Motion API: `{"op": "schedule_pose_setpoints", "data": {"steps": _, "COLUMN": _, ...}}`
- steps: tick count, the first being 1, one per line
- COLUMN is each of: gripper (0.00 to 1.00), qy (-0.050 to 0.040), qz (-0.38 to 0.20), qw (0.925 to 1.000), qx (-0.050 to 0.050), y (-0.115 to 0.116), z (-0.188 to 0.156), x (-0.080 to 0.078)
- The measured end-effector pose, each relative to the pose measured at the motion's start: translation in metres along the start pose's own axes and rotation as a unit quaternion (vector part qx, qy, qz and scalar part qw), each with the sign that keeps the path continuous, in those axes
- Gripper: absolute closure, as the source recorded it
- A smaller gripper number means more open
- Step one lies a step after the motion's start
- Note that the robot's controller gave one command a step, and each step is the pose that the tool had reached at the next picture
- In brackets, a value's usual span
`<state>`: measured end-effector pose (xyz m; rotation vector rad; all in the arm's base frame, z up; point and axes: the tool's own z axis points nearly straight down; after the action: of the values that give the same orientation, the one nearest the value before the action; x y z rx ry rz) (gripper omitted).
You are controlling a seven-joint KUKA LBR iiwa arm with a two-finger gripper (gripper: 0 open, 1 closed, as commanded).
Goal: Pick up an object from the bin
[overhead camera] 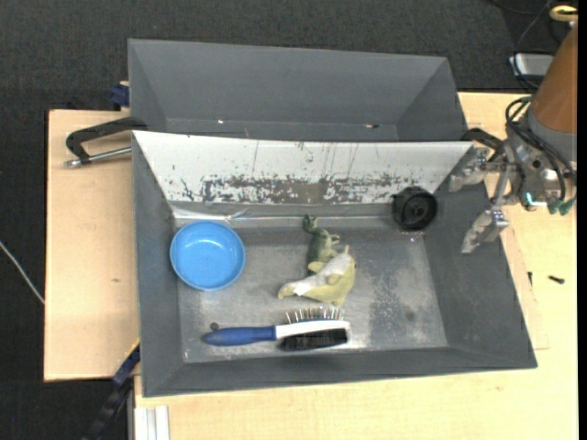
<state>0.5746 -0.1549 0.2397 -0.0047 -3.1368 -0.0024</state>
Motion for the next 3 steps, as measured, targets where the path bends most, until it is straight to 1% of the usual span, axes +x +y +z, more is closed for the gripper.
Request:
{"op": "schedule_pose_setpoints", "data": {"steps": 1, "gripper": 0.0, "qy": -0.0062, "qz": -0.01, "qw": 0.9999, "qx": 0.001, "y": 0.045, "z": 0.157, "x": 0.014}}
{"op": "schedule_pose_setpoints", "data": {"steps": 2, "gripper": 1.0, "qy": -0.0048, "qz": -0.011, "qw": 0.9999, "qx": 0.001, "y": 0.045, "z": 0.159, "x": 0.015}}
{"op": "schedule_pose_setpoints", "data": {"steps": 3, "gripper": 1.0, "qy": -0.0084, "qz": -0.202, "qw": 0.9792, "qx": 0.003, "y": 0.058, "z": -0.002, "x": 0.03}}
